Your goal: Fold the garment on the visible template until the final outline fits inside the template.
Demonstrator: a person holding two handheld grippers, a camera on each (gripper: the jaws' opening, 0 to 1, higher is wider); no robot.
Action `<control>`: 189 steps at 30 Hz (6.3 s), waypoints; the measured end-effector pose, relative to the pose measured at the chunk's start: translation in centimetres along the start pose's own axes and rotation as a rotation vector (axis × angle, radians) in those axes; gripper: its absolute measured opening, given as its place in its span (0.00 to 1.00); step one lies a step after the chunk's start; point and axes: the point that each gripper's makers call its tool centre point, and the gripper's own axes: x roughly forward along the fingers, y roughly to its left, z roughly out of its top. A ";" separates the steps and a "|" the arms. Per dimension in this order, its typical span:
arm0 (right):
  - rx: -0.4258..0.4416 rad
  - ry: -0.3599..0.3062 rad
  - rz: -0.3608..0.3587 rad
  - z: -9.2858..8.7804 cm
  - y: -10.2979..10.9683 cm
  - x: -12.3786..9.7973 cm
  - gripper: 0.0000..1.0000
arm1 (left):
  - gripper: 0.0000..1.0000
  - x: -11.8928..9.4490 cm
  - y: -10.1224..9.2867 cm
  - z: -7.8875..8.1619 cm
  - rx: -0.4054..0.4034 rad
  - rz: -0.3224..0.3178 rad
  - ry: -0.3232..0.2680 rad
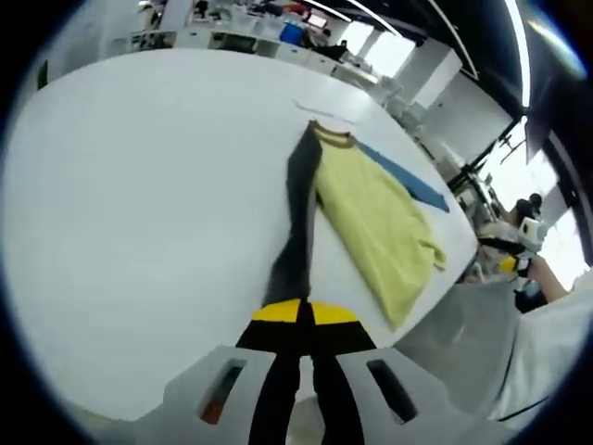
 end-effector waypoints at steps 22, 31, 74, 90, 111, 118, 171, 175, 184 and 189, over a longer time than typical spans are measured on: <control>0.032 0.000 -0.039 -0.2 -0.2 -0.4 0.92 | 0.00 -0.5 3.7 0.4 0.030 0.035 0.069; 0.032 0.012 -0.038 -0.3 0.0 0.1 0.92 | 0.00 -0.6 5.0 1.2 0.005 0.066 0.055; 0.038 0.047 -0.041 1.2 -1.0 2.0 0.93 | 0.00 0.4 13.6 3.8 -0.098 0.276 0.001; 0.041 0.062 -0.031 1.4 -1.0 2.9 0.93 | 0.00 1.1 15.8 4.5 -0.146 0.304 -0.016; 0.050 0.077 -0.032 1.4 -1.1 3.8 0.93 | 0.00 2.3 17.7 4.7 -0.167 0.318 0.001; 0.054 0.085 -0.032 1.2 -1.1 4.1 0.93 | 0.00 2.6 18.0 4.7 -0.166 0.329 0.014; 0.073 0.111 -0.033 0.8 -1.2 4.8 0.93 | 0.00 4.4 23.9 6.7 -0.282 0.330 -0.094; 0.072 0.111 -0.032 0.8 -1.2 4.8 0.93 | 0.00 4.1 23.9 6.9 -0.269 0.337 -0.102; 0.069 0.107 -0.028 0.9 -1.1 4.9 0.93 | 0.00 3.2 24.3 6.5 -0.238 0.379 -0.092; 0.067 0.105 -0.028 0.9 -1.1 4.8 0.93 | 0.00 2.5 24.1 6.1 -0.255 0.383 -0.104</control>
